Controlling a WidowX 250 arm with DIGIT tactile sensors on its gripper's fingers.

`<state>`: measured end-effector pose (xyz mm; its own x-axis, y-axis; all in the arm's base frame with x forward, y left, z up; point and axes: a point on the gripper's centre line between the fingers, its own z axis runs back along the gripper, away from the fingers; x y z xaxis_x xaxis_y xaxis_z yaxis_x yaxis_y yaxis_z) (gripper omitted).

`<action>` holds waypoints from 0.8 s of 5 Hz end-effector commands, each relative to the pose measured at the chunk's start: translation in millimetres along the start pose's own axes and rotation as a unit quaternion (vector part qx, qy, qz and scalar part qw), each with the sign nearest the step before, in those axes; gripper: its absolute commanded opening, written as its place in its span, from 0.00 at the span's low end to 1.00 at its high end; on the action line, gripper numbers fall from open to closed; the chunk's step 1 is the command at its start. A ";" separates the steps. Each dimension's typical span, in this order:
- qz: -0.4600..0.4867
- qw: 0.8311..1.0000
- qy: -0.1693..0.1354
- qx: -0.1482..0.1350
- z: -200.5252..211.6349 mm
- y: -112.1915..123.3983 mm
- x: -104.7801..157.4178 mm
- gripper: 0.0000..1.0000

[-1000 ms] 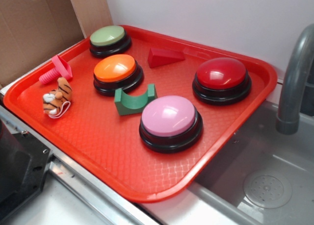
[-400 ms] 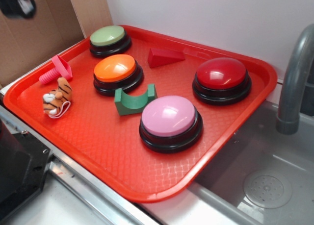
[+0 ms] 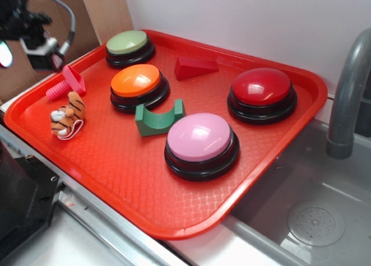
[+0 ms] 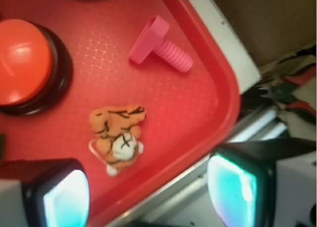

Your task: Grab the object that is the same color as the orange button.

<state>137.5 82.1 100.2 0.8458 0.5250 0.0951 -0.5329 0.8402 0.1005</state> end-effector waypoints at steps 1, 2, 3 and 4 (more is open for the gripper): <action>-0.050 0.999 0.000 -0.007 -41.9 -18.3 -0.5 1.00; -0.045 0.999 0.001 0.008 -53.3 -15.8 3.1 1.00; -0.038 0.999 0.011 0.014 -68.5 -11.3 11.6 1.00; -0.038 0.999 0.028 0.016 -87.4 -6.6 13.8 1.00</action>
<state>159.1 91.3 14.9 0.8851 0.4649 0.0230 -0.4635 0.8756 0.1362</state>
